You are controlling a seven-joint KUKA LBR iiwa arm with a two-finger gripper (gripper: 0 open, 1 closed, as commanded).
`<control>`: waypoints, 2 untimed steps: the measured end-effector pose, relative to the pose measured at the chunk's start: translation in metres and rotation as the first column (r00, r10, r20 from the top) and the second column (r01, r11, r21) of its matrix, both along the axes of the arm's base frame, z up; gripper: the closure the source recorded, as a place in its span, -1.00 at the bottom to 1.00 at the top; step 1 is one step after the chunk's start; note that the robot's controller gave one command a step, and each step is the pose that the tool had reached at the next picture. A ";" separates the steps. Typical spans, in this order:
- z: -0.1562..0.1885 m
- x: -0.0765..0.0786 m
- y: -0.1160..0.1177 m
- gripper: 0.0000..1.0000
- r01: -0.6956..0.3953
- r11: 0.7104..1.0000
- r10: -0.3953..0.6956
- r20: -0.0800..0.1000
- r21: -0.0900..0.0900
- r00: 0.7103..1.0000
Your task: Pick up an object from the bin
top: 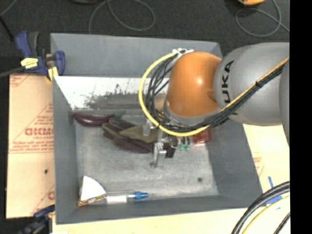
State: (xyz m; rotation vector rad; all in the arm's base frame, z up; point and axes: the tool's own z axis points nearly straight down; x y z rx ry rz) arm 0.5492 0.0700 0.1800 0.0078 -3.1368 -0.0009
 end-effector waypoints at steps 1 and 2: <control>0.005 0.001 0.000 -1.00 0.002 1.000 -0.002 0.008 0.001 1.000; -0.001 0.013 -0.010 -1.00 -0.058 0.998 0.058 0.008 0.001 0.998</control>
Offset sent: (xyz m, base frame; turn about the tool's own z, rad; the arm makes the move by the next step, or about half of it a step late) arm 0.0259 -0.0248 -0.0111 -0.1311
